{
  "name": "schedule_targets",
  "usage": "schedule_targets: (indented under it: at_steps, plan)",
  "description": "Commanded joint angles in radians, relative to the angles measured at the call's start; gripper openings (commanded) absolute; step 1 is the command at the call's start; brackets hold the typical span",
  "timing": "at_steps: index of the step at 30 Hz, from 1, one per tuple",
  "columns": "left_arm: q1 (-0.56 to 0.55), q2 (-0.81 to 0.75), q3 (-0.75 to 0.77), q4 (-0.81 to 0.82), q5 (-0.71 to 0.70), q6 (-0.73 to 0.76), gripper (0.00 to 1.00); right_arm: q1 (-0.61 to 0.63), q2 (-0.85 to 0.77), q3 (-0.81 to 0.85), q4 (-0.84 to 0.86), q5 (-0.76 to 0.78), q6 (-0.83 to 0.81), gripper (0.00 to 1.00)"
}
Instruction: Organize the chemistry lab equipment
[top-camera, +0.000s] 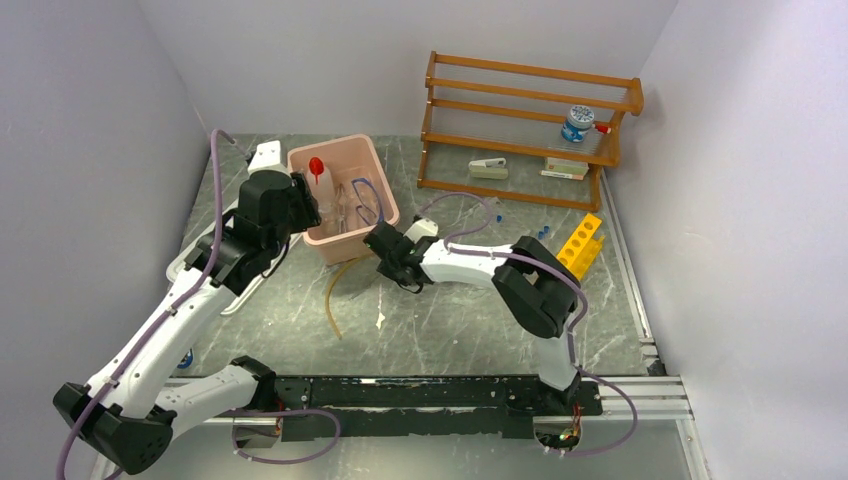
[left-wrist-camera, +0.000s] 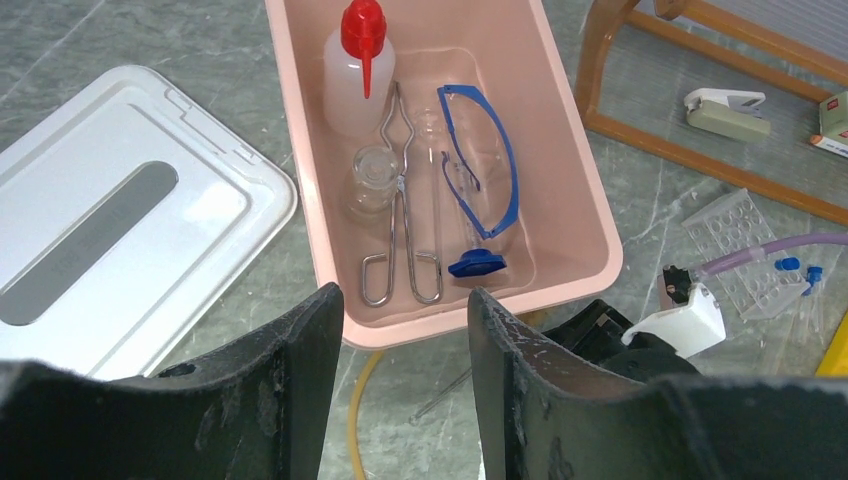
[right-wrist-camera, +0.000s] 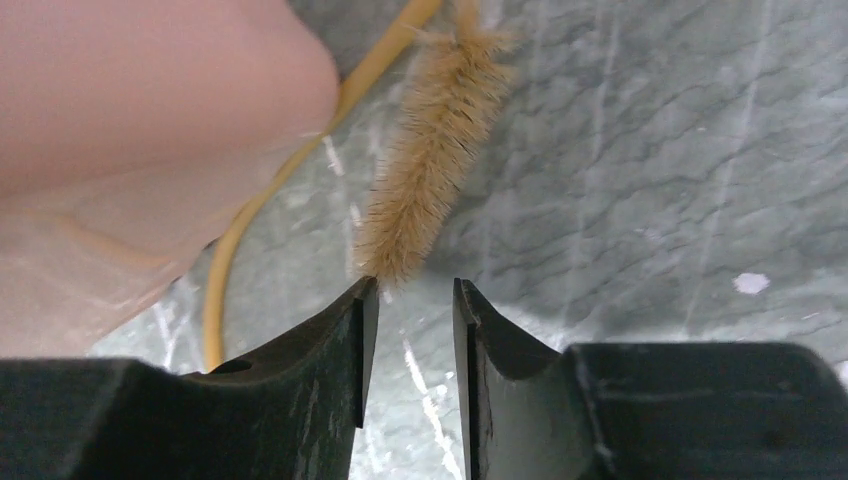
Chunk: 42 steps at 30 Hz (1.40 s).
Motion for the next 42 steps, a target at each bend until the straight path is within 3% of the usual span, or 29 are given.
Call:
schedule_targets:
  at_steps: [1,16,20,24,32,39,42]
  plan:
    - [-0.017,-0.007,0.035,-0.007,-0.048,-0.007,0.53,0.004,0.036,0.015,-0.044,0.092,0.034,0.36]
    - [-0.023,-0.009,0.011,0.011,-0.032,0.002,0.53,0.003,-0.026,-0.055,-0.088,0.174,0.016,0.14]
    - [-0.022,-0.009,0.013,0.008,-0.032,0.001,0.53,0.008,-0.061,-0.07,-0.035,0.153,-0.043,0.22]
    - [-0.023,-0.007,0.011,0.007,-0.032,0.0,0.53,0.019,-0.103,-0.119,0.102,0.117,-0.118,0.4]
    - [-0.022,-0.004,0.015,0.005,-0.031,0.002,0.53,0.033,0.009,-0.01,0.016,0.141,-0.12,0.61]
    - [-0.023,-0.002,0.012,0.003,-0.034,0.004,0.53,0.05,0.1,0.093,-0.153,0.258,-0.058,0.63]
    - [-0.022,-0.005,0.011,0.003,-0.035,0.003,0.53,0.051,0.121,0.114,-0.251,0.297,-0.004,0.57]
